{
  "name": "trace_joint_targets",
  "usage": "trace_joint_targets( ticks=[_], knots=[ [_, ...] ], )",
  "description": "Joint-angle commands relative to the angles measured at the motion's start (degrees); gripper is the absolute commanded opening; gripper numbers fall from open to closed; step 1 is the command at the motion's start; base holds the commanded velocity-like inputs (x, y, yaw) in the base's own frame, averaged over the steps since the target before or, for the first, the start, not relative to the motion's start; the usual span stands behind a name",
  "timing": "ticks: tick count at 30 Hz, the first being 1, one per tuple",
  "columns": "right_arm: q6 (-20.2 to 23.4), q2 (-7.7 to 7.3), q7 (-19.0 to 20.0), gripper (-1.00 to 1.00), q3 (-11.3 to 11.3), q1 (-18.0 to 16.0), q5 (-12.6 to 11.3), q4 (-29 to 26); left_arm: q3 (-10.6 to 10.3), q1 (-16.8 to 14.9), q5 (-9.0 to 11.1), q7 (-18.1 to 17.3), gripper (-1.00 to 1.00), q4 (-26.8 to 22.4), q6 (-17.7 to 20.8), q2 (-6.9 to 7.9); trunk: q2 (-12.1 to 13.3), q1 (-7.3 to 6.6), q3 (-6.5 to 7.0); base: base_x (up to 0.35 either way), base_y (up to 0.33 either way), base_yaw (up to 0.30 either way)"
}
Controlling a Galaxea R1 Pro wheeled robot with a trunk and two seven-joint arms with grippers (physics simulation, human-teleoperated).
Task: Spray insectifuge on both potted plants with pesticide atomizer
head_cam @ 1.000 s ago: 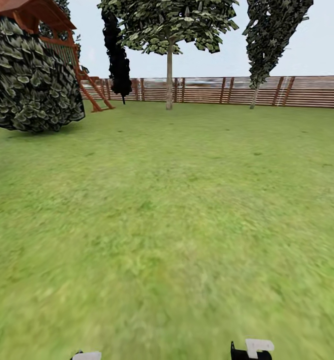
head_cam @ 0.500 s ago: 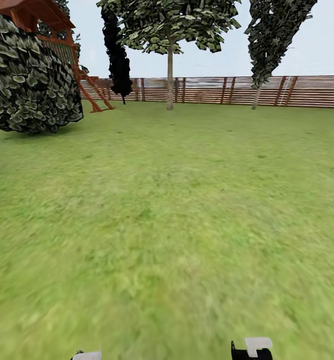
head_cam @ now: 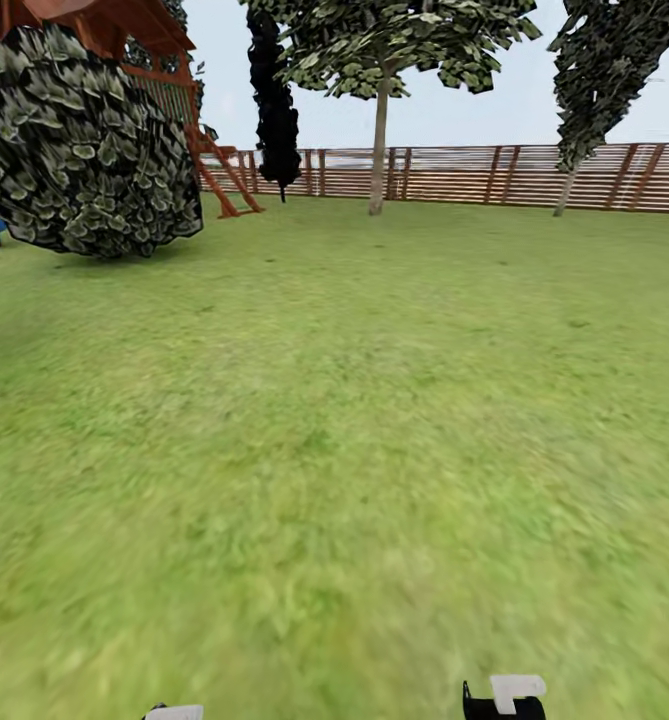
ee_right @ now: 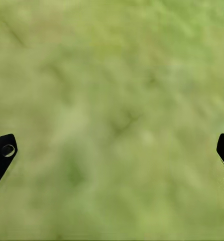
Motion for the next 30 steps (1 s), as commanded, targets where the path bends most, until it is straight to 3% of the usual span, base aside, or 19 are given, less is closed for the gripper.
trace_joint_targets(
  ticks=[1, 16, 30],
  knots=[
    [-0.2, 0.00, -0.2, 1.00, -0.5, 0.0, 0.6, 0.1, 0.2, 0.0, -0.2, 0.0, -1.00, 0.1, -0.2, -0.03, 0.0, 0.02, -0.11, 0.339, 0.000, 0.226],
    [-0.2, 0.00, -0.2, 1.00, -0.5, 0.0, 0.6, 0.1, 0.3, -0.1, -0.2, 0.0, -1.00, 0.3, -0.2, -0.05, 0.0, 0.02, -0.98, 0.339, -0.003, 0.226],
    [-0.2, 0.09, -0.2, 1.00, -0.4, 0.0, 0.7, 0.1, 0.3, 0.0, -0.2, 0.0, -1.00, 0.3, -0.2, -0.03, 0.0, 0.02, -1.80, 0.339, -0.101, 0.226]
  ],
)
